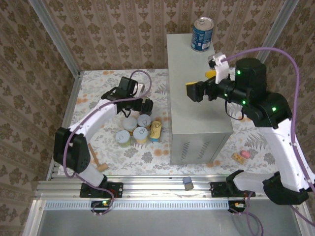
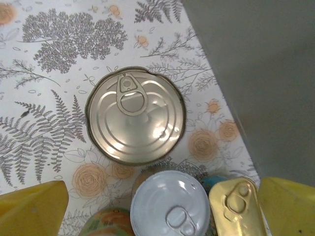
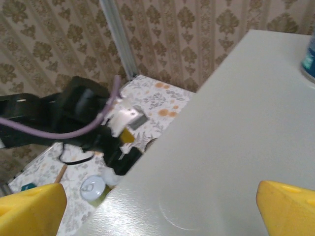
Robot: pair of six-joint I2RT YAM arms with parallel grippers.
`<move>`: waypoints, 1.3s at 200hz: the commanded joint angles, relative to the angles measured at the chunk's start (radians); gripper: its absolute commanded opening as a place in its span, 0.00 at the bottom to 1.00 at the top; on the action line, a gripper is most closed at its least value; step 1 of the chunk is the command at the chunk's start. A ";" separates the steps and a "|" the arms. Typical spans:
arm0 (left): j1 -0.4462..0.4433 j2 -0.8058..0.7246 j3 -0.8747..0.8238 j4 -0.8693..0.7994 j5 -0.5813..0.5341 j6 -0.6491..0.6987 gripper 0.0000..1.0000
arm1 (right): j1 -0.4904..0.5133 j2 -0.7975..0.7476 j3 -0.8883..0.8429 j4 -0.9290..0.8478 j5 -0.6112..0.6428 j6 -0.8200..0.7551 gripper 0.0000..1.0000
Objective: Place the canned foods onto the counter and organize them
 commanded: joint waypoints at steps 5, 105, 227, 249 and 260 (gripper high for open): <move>0.008 0.046 0.053 0.014 -0.033 -0.014 1.00 | 0.081 0.027 0.079 -0.174 0.103 -0.032 1.00; 0.013 0.172 0.124 0.008 -0.070 0.009 1.00 | 0.320 0.285 0.437 -0.440 0.190 -0.095 1.00; 0.015 0.298 0.186 0.024 -0.094 0.006 0.93 | 0.417 0.396 0.599 -0.541 0.265 -0.133 1.00; 0.018 0.302 0.185 0.047 -0.091 0.006 0.90 | 0.416 0.391 0.581 -0.531 0.266 -0.137 1.00; 0.019 0.311 0.198 0.039 -0.090 0.007 0.88 | 0.418 0.389 0.574 -0.527 0.265 -0.138 1.00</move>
